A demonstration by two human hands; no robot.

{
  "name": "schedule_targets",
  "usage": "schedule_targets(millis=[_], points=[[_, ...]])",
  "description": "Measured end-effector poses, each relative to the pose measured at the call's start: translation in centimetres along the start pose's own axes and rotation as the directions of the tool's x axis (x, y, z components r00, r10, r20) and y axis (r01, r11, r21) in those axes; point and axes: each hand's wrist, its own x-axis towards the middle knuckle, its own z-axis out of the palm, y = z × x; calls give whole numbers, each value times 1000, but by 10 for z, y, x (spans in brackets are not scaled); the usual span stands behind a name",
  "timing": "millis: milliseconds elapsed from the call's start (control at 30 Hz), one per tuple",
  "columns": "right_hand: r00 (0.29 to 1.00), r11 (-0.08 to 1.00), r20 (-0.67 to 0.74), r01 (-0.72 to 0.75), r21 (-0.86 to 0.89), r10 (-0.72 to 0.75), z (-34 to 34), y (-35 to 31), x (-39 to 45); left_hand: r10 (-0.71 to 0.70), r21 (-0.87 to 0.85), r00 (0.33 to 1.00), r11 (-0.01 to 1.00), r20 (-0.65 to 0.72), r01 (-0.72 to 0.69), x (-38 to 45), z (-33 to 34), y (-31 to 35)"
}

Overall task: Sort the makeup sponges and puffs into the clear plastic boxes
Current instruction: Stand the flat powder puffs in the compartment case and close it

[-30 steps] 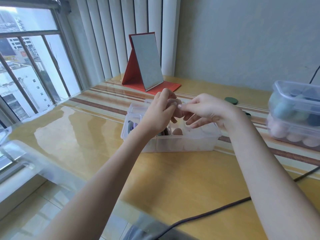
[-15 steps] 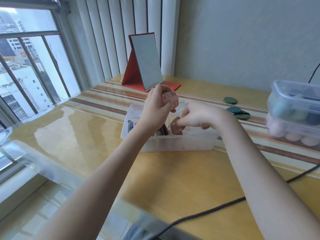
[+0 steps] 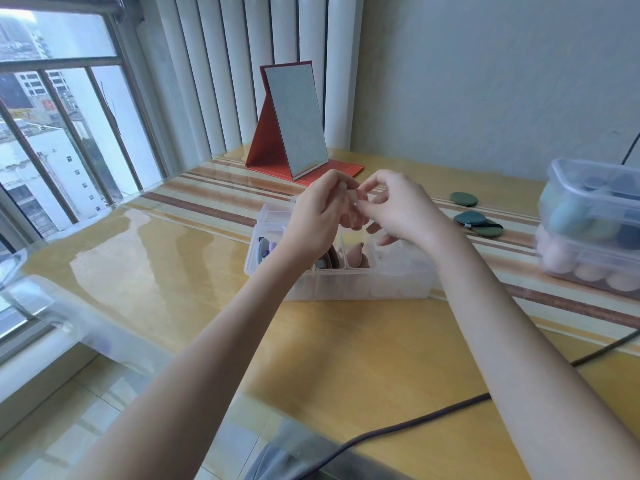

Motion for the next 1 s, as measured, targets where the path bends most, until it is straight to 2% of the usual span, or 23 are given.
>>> schedule_targets(millis=[200, 333, 467, 600, 733, 833, 933, 1000], points=[[997, 993, -51, -47, 111, 53, -4, 0, 4, -9, 22, 993, 1000, -115, 12, 4, -2, -4], [997, 996, -63, -48, -81, 43, -8, -2, -1, -48, 15, 990, 999, -135, 51, 7, -1, -4], [995, 989, -95, -27, -142, 14, -11, -8, -7, -42, -5, 985, 999, -165, 42, 5, -1, -1], [999, 973, -41, -43, -227, 34, -3, -9, -7, -34, 11, 989, 999, -147, 36, 4, -2, -4], [997, 948, 82, 14, -319, 13, 8, -7, -4, -54, 9, 991, 998, -123, 56, 3, -3, -4], [996, 919, 88, 18, -393, 18, 4, -5, -2, -44, 79, 996, 996, -75, 49, 2, -2, -3], [986, 888, 149, 3, -461, 74, 1, -2, -2, 3, 293, 1000, 956, 19, -8, 2, 2, -4], [976, 863, 192, 4, -504, 107, 3, -2, -2, 32, 350, 999, 936, 37, -42, 2, 3, -4]])
